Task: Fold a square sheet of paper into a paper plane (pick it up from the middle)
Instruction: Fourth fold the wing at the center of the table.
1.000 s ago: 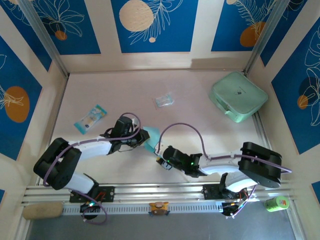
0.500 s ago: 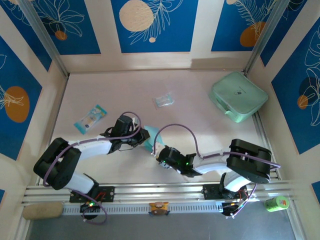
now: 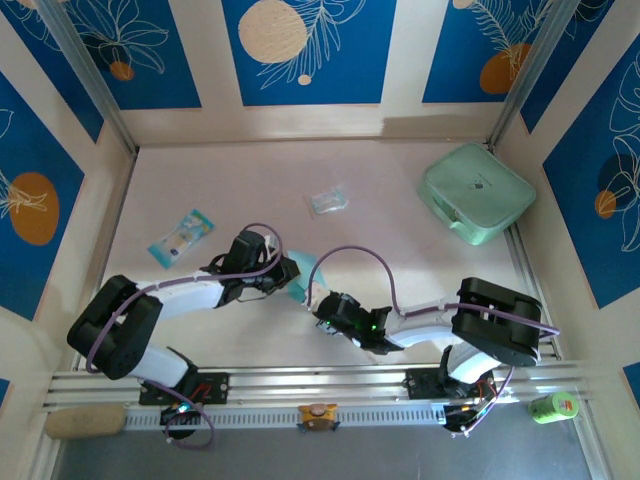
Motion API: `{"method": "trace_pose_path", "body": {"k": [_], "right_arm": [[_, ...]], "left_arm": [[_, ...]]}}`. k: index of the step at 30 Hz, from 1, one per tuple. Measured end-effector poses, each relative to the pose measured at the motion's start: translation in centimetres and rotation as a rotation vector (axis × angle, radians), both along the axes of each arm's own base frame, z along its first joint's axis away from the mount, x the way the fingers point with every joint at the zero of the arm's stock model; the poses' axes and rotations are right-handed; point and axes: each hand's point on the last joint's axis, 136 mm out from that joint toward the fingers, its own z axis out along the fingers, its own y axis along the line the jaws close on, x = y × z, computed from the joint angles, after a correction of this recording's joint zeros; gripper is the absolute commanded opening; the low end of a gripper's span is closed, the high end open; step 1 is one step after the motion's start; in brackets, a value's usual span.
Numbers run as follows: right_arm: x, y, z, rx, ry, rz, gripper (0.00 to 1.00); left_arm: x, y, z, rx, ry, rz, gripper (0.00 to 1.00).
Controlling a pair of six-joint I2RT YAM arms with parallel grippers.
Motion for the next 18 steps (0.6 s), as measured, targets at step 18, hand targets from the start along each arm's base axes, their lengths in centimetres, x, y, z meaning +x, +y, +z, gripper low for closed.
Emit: {"method": "trace_pose_path", "body": {"k": [18], "right_arm": [[0.05,-0.04,-0.02,0.02,0.014,-0.022,0.22]], "left_arm": [[-0.08,0.05,-0.11,0.005,0.007,0.0,0.09]]}}
